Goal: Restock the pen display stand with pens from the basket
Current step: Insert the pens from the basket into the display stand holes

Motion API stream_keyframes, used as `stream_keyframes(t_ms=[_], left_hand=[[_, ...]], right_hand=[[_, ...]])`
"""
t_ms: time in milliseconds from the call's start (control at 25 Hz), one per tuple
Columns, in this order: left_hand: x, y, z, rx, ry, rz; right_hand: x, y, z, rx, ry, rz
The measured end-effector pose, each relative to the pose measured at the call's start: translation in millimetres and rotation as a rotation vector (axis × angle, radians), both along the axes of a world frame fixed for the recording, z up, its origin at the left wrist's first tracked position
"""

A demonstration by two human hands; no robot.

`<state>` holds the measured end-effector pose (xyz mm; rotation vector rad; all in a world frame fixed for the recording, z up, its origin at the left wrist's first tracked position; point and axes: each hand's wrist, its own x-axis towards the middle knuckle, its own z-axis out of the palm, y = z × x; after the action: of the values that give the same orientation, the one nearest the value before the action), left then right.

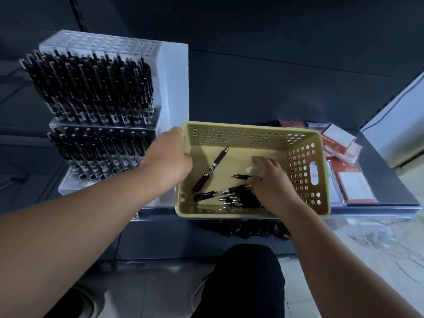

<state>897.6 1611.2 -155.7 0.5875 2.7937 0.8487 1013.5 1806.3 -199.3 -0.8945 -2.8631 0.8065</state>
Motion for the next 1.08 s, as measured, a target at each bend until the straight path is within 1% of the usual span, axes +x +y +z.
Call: stream_keyframes(t_ms=[80, 160, 280, 440, 600, 760, 880, 1080], left_hand=[[3, -5, -1, 0.064, -0.009, -0.021], [6, -10, -1, 0.109, -0.013, -0.046], [9, -15, -1, 0.142, -0.027, -0.062], [13, -18, -4, 0.160, -0.018, -0.067], [14, -18, -6, 0.155, -0.023, -0.079], [14, -17, -5, 0.150, -0.018, -0.078], [13, -16, -4, 0.136, -0.023, -0.073], [6, -13, -2, 0.136, -0.075, -0.063]], right_hand=[[-2, 4, 2, 0.069, -0.194, 0.068], [-7, 5, 7, 0.114, -0.317, 0.132], [-13, 5, 11, 0.132, -0.378, 0.183], [-19, 4, 16, 0.070, -0.508, 0.281], [-24, -3, 23, 0.126, -0.625, 0.398], [-20, 5, 18, 0.016, -0.630, 0.409], [-18, 8, 14, 0.026, -0.630, 0.426], [-17, 7, 12, 0.033, -0.556, 0.426]])
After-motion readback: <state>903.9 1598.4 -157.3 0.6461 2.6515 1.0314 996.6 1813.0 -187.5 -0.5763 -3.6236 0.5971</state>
